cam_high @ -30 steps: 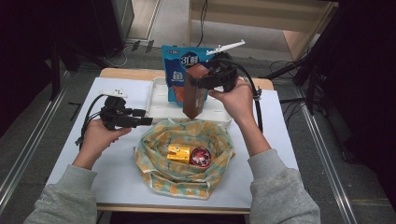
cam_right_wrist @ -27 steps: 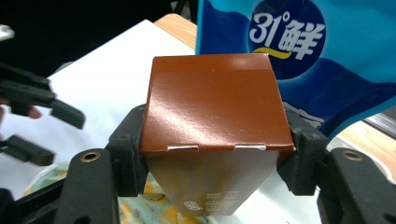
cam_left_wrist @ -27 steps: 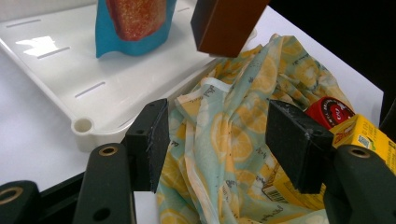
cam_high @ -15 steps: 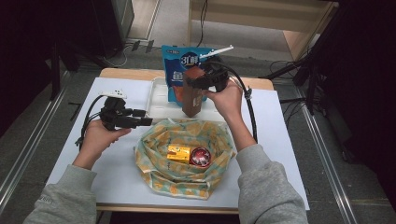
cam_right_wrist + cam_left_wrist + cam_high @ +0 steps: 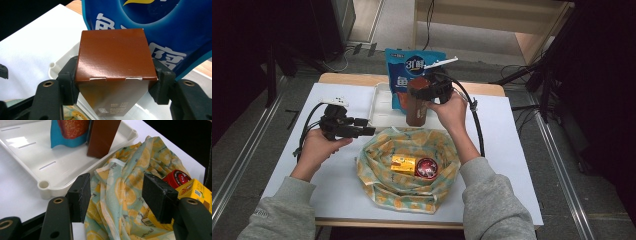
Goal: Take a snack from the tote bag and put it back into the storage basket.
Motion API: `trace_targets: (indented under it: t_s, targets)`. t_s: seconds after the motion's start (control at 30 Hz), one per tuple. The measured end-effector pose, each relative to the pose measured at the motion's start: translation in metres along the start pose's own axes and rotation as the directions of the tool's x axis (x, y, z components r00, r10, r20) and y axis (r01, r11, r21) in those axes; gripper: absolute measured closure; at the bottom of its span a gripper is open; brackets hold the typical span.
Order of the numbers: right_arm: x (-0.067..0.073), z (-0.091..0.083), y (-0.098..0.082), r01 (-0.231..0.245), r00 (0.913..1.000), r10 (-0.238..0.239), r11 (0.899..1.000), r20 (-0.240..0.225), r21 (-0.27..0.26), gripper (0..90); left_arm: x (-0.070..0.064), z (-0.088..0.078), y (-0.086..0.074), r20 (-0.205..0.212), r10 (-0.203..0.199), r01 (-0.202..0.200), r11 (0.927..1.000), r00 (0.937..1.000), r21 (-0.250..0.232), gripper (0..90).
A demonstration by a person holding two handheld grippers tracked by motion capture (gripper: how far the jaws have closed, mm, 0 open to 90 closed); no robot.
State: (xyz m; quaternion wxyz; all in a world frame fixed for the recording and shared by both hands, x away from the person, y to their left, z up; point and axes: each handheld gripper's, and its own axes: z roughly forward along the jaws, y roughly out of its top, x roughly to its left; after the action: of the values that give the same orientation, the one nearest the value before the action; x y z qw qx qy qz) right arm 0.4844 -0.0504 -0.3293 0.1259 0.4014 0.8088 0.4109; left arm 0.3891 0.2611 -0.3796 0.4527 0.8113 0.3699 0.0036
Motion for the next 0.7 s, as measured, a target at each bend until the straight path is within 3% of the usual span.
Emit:
trace_targets:
  t_s: [0.23,0.3,0.53,0.7]
  targets:
    - [-0.0015,-0.0046,-0.0025,-0.007,0.9999,0.007,1.0,-0.013,0.029,34.7,-0.0007,0.0012,-0.0002,0.0,-0.002,0.002,1.0,1.0,0.001,40.3]
    - [-0.0028,-0.0042,-0.0033,-0.006,0.9992,0.008,0.999,-0.04,0.041,32.9,-0.0007,0.0016,-0.0003,0.0,-0.003,0.003,1.0,1.0,0.001,40.4]
    - [-0.0015,-0.0033,-0.0045,0.04,0.9985,-0.038,0.997,-0.04,0.059,27.9,0.0003,0.001,-0.0009,-0.006,-0.004,0.004,1.0,1.0,0.002,40.3]
    - [-0.0003,-0.0069,-0.0034,0.046,0.9979,-0.044,0.998,-0.047,0.051,26.6,0.0003,0.0006,-0.0009,-0.004,-0.004,0.004,1.0,1.0,-0.001,40.3]
